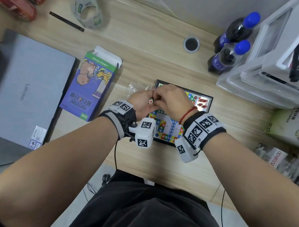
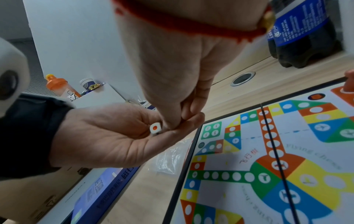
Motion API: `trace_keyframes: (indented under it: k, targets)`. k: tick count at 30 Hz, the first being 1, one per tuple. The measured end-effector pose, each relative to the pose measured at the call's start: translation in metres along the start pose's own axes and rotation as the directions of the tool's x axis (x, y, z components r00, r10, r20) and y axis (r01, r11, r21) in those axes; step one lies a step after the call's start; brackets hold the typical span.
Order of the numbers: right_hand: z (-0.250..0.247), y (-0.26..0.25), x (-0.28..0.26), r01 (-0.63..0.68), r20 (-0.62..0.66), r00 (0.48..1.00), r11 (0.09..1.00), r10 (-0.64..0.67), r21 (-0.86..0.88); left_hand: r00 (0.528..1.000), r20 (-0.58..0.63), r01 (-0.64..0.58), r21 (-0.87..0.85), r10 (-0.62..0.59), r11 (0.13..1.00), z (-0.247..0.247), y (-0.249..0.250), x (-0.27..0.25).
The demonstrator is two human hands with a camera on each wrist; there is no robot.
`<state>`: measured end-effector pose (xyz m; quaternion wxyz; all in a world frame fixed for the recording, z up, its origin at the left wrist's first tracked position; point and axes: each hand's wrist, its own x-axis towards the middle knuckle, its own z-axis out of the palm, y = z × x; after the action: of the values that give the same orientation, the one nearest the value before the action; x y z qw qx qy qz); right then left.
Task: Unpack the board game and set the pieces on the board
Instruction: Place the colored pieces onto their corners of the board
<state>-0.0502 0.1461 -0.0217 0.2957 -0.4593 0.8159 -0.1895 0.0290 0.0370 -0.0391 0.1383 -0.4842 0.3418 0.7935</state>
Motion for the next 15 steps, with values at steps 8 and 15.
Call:
trace_keyframes:
  k: [8,15]
  targets:
    - [0.000,0.019,0.000,-0.079,-0.159,0.982,0.986,0.102,0.145,0.996,-0.088,-0.010,-0.040,0.007,0.999,-0.003,0.002,0.002]
    - [0.003,0.045,0.005,-0.229,-0.098,0.965,0.965,0.242,0.124,0.993,-0.113,-0.016,-0.026,0.013,1.000,-0.016,0.005,0.004]
